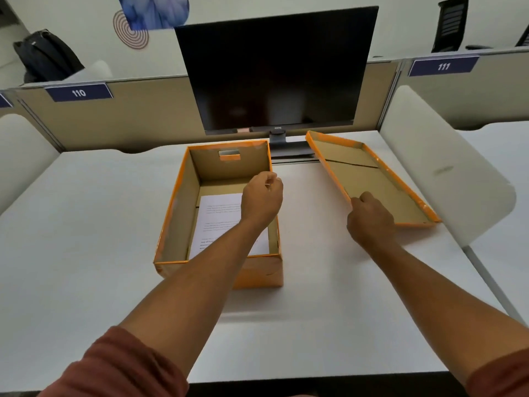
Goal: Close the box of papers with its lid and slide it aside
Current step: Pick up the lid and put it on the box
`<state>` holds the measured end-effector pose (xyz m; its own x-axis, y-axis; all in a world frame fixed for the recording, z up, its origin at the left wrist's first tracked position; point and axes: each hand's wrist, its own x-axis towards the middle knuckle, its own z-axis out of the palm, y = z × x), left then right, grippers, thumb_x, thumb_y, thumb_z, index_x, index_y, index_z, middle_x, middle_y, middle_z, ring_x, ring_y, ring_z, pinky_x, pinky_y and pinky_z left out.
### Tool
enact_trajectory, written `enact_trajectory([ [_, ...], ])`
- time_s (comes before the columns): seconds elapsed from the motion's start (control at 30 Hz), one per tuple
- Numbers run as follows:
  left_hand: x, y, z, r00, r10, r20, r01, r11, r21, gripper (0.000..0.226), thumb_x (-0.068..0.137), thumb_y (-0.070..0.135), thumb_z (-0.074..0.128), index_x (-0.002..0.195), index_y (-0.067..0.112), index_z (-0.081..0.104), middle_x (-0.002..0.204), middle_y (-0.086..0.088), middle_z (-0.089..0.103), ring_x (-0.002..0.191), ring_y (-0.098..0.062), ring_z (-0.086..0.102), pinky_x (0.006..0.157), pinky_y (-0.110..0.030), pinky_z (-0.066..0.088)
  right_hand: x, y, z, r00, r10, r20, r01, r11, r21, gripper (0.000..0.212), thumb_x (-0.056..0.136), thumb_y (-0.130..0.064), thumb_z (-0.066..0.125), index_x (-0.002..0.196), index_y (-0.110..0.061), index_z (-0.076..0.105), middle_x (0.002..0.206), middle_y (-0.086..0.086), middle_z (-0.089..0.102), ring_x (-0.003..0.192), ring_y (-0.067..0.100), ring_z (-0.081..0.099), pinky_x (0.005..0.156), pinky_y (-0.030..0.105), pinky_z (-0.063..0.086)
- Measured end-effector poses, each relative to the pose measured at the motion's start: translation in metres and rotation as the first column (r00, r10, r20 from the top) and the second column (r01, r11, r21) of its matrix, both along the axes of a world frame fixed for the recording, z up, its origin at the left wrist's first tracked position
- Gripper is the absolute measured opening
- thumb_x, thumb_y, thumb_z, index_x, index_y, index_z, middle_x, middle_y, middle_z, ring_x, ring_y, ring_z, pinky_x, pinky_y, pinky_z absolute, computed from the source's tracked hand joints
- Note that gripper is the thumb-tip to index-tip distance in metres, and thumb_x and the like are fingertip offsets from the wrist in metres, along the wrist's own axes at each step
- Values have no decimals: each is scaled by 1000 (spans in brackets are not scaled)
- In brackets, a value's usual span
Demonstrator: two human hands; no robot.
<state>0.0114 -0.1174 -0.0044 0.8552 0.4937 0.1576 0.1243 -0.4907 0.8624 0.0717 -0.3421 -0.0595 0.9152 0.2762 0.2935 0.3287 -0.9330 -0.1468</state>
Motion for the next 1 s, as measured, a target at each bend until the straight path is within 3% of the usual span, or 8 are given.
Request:
enact_trajectory([
  [0.13,-5,7,3,999,-28,17,28,999,-33,31,97,28,49,122,14,63,113,-1,68,104,-16,61,87,-34,55,-4,12,43,989,-33,145,29,999,31,13,86,-4,53,88,2,64,90,19,56,76,39,55,54,35,37],
  [0.27,-19,21,8,997,-53,59,56,997,-51,25,96,26,50,115,18,64,100,7,64,96,-12,59,74,-22,49,-25,37,87,961,-43,272,18,995,96,20,92,-12,56,104,1,67,90,18,58,70,25,44,57,32,33],
  [0.43,-41,43,12,996,-51,73,58,994,-88,23,96,26,51,115,19,64,90,15,60,84,-5,58,65,-15,44,-60,63,137,923,-11,385,-95,962,256,27,97,-16,52,111,1,67,93,19,59,76,29,51,63,38,49],
  [0.5,-48,53,15,997,-29,73,39,990,-138,24,97,25,51,116,19,64,93,11,62,90,-10,59,71,-20,51,-74,72,157,909,5,416,-173,914,367,29,97,-18,53,112,2,67,97,20,61,78,25,53,69,34,50],
  [0.6,-57,65,20,997,-10,73,25,978,-207,19,97,26,51,110,22,64,94,7,64,94,-15,62,83,-36,58,-91,86,184,916,23,400,-245,821,515,33,97,-23,53,119,-1,65,110,18,63,90,15,52,73,17,42],
  [0.7,-69,76,26,996,4,85,15,975,-221,14,97,28,51,103,24,63,93,5,65,94,-17,64,87,-42,58,-110,101,198,922,79,378,-311,733,605,32,99,-24,52,123,-5,63,116,13,63,98,12,53,78,3,37],
  [0.8,-79,85,31,999,-17,51,30,964,-263,24,98,33,49,112,19,63,104,0,66,101,-21,62,92,-47,56,-128,114,205,931,165,327,-356,618,701,33,100,-24,51,126,-6,60,121,11,62,102,14,58,86,12,47],
  [1.0,-107,110,42,992,-29,122,74,922,-379,59,98,61,26,141,24,42,137,-2,55,114,-18,53,91,-37,44,-154,131,214,913,380,148,-213,135,968,28,103,-25,44,129,-19,54,123,-3,63,112,19,63,88,32,57],
])
